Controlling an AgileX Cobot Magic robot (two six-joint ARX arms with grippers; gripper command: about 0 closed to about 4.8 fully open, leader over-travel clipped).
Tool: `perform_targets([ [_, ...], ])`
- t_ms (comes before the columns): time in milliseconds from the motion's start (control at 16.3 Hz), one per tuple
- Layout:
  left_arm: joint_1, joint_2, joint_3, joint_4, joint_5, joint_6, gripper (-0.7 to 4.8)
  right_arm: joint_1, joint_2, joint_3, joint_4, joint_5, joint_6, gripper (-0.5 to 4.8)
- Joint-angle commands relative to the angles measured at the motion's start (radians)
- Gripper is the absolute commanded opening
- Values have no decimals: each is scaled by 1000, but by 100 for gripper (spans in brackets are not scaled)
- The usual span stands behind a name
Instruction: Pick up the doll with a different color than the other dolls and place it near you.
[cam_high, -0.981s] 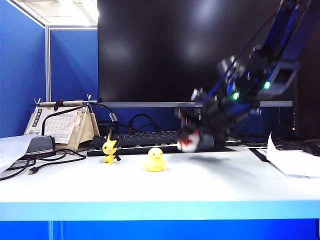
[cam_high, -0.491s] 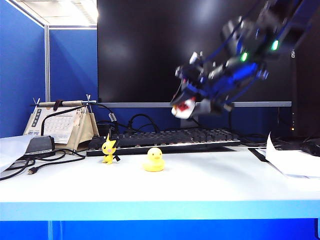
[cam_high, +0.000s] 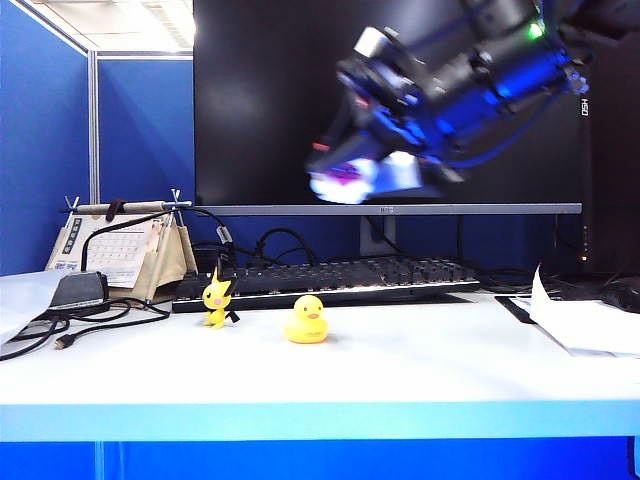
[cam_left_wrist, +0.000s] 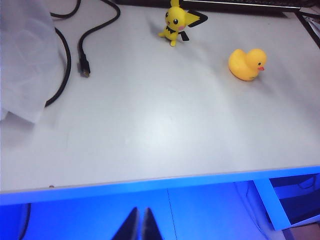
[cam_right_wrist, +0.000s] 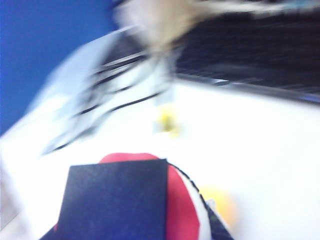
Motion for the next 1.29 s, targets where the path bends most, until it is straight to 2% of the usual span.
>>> perform_targets([
  [61,0,0,1,2,1,-2,22,121,-30,-77,81,1,5,210],
  [184,0,0,1,2,1,-2,22,188,-30,-109,84,68,9,210],
  [368,0,0,1,2,1,-2,22,254,-24,-189,175,133,43,210],
  [675,0,0,1,2,1,-2,22,232,60,-219,200,137,51,210],
  [920,0,0,1,2,1,-2,22,231,166,-222,303,157,75,210],
  [1288,0,0,1,2,1,-2,22,166,243,-221,373,156,104,210],
])
